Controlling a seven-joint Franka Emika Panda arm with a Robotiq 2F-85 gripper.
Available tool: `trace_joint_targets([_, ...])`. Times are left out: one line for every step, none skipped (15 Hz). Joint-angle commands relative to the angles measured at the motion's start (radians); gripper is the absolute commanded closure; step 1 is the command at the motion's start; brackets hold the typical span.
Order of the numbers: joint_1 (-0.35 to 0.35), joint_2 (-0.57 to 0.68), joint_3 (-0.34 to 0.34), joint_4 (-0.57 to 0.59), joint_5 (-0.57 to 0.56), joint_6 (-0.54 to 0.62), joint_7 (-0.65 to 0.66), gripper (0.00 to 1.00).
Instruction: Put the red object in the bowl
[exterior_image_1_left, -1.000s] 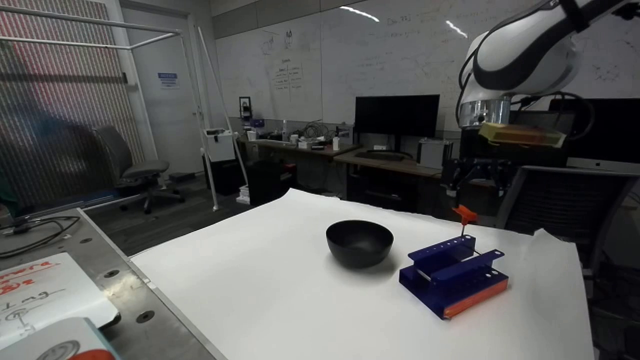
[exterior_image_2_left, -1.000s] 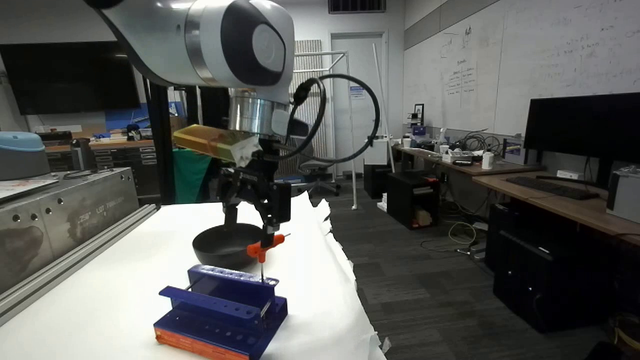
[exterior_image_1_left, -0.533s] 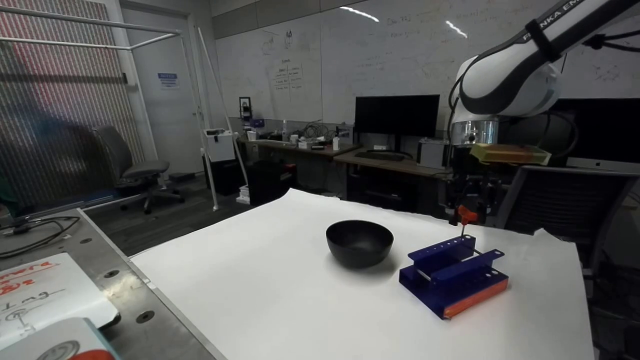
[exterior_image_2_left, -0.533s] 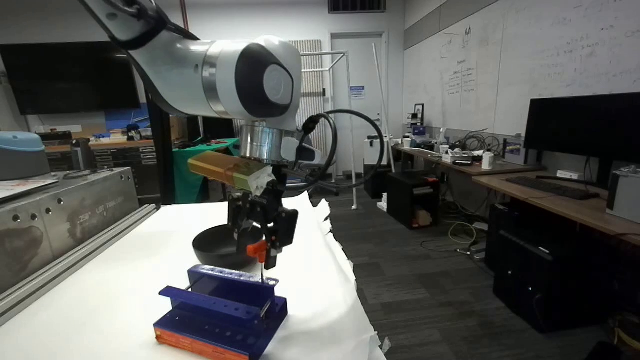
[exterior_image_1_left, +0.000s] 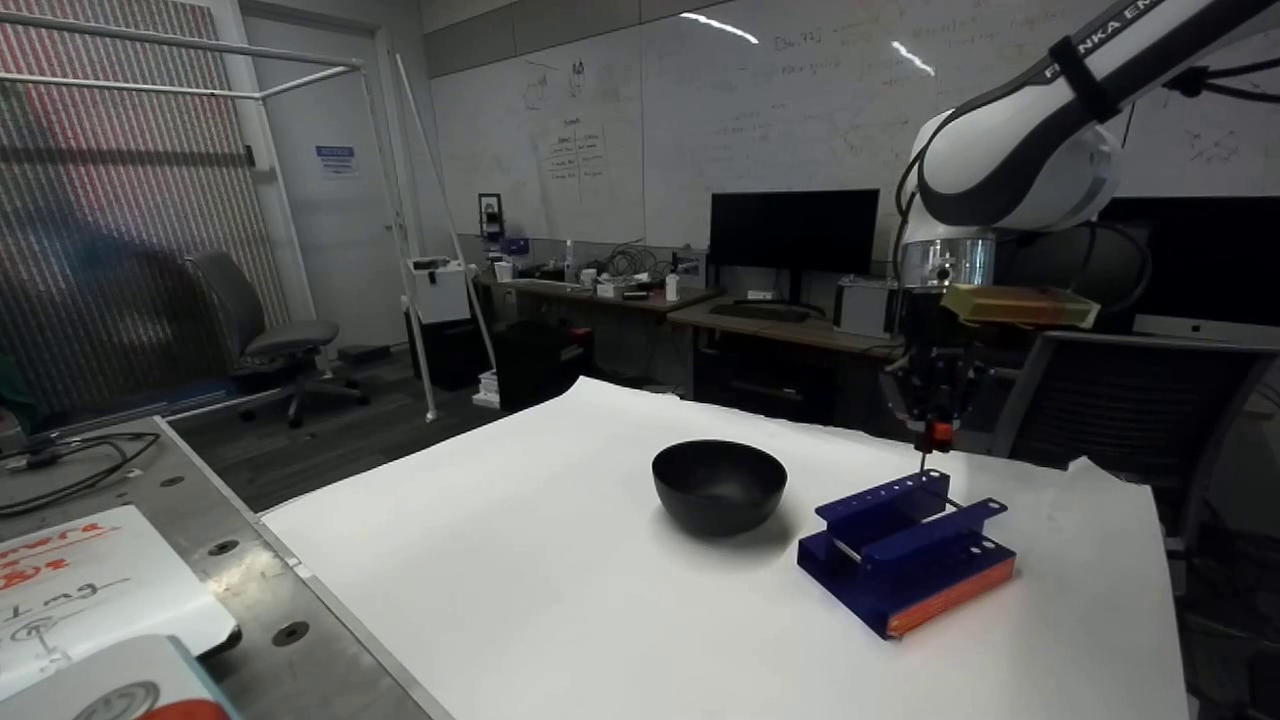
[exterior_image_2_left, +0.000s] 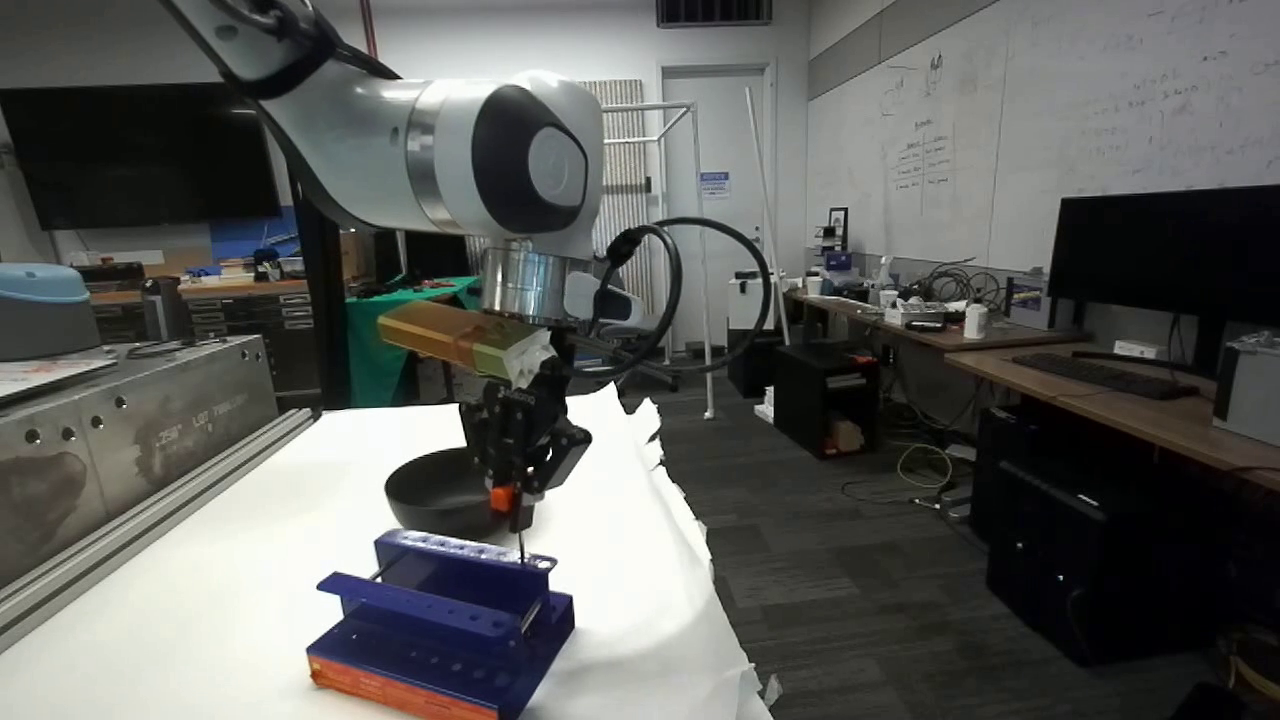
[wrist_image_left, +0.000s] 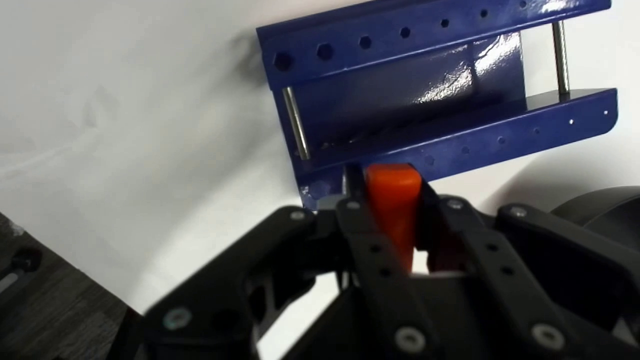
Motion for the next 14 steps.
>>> trace_joint_targets([0.011, -0.049, -0.009, 0.018, -0.033, -0.053, 0.009, 0.94])
trace_joint_targets([0.017, -0.077, -0.008, 0.022, -0.062, -0.085, 0.034, 0.94])
trace_joint_targets([0.020, -0.098, -0.007, 0.028, -0.082, -0.108, 0.051, 0.94])
trace_joint_targets([0.026, -0.145, -0.002, 0.032, -0.102, -0.147, 0.076, 0.94])
trace_joint_targets([0.029, -0.166, 0.002, 0.043, -0.111, -0.169, 0.093, 0.94])
trace_joint_targets([0.033, -0.201, 0.008, 0.053, -0.108, -0.195, 0.100, 0.94])
trace_joint_targets([0.034, -0.231, 0.013, 0.060, -0.081, -0.199, 0.098, 0.94])
trace_joint_targets([0.035, -0.249, 0.014, 0.071, -0.048, -0.191, 0.092, 0.95])
trace_joint_targets([0.037, -0.263, 0.015, 0.078, -0.027, -0.177, 0.089, 0.94])
trace_joint_targets([0.038, -0.268, 0.012, 0.081, 0.025, -0.144, 0.075, 0.95])
trace_joint_targets([0.040, -0.272, 0.011, 0.084, 0.057, -0.123, 0.072, 0.95])
trace_joint_targets([0.042, -0.262, 0.009, 0.086, 0.110, -0.089, 0.059, 0.95])
trace_joint_targets([0.045, -0.248, 0.007, 0.083, 0.157, -0.048, 0.044, 0.95])
trace_joint_targets([0.049, -0.223, 0.007, 0.083, 0.212, -0.001, 0.026, 0.95])
